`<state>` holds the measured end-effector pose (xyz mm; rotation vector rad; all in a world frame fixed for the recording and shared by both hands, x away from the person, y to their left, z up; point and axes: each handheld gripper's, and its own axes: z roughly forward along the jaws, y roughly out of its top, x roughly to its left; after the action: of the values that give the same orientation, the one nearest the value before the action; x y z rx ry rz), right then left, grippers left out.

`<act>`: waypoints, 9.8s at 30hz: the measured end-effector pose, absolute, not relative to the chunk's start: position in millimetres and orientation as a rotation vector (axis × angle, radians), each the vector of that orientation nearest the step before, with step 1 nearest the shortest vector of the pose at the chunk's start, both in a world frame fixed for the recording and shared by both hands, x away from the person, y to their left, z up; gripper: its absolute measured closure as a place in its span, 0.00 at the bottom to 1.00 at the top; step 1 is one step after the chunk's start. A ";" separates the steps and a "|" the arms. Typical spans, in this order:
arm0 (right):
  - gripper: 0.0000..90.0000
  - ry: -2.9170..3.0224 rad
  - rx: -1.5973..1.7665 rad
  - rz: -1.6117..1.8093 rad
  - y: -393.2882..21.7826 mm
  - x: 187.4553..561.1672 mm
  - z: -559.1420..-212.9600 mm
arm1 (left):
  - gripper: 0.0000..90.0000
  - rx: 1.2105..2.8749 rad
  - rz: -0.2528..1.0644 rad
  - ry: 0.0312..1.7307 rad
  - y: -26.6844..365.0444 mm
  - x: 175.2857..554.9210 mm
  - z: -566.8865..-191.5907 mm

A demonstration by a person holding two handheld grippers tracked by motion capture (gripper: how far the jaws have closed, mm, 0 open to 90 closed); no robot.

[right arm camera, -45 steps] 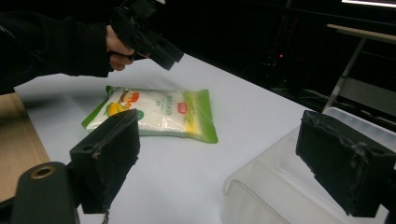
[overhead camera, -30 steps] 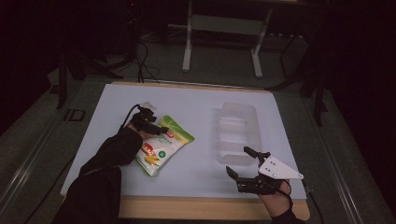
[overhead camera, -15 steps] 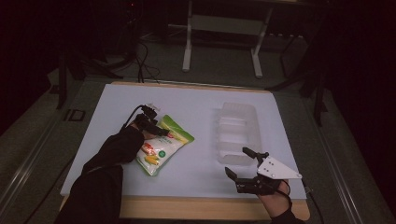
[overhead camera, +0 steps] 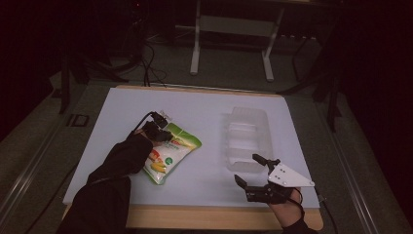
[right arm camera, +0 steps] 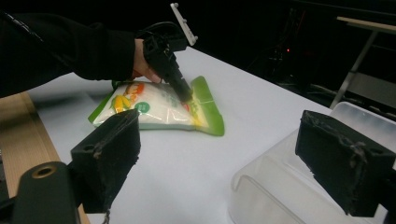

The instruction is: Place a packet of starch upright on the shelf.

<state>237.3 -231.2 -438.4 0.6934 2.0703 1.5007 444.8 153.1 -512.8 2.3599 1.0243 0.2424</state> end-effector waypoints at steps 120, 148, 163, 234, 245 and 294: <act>0.92 2.491 0.531 1.609 -178.5 298.8 -391.1 | 0.95 1.660 0.106 0.478 127.7 303.8 -379.9; 0.93 2.246 0.541 1.523 -277.0 352.7 -292.1 | 0.00 1.795 0.125 0.635 155.0 299.3 -417.9; 0.93 2.305 0.637 1.492 -296.1 394.9 -323.4 | 0.00 1.792 0.178 0.768 191.6 288.6 -453.8; 0.13 2.151 1.072 1.435 -307.9 414.7 -405.8 | 0.00 1.755 0.141 0.825 201.6 291.0 -488.3; 0.12 2.026 1.036 1.518 -306.4 392.3 -369.8 | 0.00 1.770 0.164 0.804 200.3 290.5 -488.5; 0.13 2.298 0.766 1.639 -222.8 292.2 -434.0 | 0.00 1.796 0.190 0.713 193.8 281.4 -488.1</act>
<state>292.2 -222.8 -434.0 0.7661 2.2978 1.6392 281.4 193.8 -488.1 1.7956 0.7133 0.1901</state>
